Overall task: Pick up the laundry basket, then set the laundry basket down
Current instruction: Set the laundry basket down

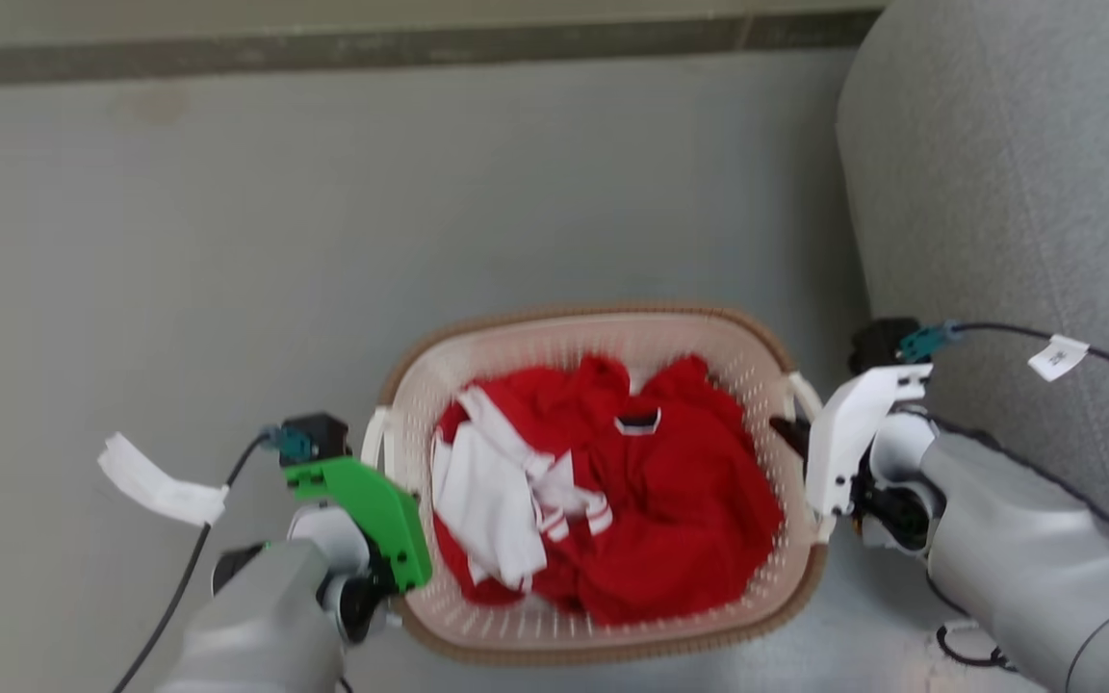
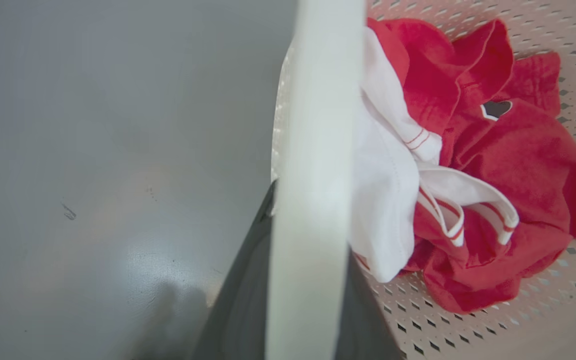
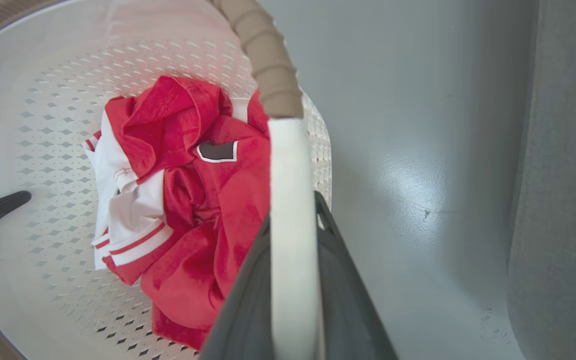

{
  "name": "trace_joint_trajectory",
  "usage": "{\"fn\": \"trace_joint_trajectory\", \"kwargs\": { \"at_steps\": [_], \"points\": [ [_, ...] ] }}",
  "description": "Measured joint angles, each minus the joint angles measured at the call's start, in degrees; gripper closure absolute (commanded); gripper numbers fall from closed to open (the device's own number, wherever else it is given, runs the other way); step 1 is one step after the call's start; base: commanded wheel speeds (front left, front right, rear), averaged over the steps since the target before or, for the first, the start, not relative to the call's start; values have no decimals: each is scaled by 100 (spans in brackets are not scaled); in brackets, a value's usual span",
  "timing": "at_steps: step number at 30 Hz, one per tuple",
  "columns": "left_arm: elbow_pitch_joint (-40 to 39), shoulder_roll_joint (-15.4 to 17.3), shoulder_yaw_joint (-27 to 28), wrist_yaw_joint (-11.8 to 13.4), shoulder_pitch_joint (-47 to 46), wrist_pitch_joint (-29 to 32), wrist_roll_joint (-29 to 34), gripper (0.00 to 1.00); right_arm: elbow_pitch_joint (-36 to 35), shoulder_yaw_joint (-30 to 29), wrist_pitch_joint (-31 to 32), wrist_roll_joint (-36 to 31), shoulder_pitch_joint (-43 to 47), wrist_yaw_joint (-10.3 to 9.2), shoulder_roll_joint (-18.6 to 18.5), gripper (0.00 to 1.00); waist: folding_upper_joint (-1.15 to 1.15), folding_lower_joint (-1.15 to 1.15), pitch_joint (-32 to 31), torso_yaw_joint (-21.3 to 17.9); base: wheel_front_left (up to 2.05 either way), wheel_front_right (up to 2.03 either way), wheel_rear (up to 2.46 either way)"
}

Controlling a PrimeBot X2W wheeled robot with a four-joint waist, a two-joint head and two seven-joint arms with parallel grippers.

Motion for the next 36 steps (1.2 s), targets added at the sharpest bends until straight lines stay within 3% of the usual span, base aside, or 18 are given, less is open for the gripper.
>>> {"fn": "trace_joint_trajectory", "kwargs": {
  "at_steps": [36],
  "points": [
    [-222, 5, -67, 436, -1302, -1288, 60, 100, -436, -75, -1278, -3, -1053, 1, -369, 100, 0, 1, 2570, -70, 0, 0, 0]
  ]
}}
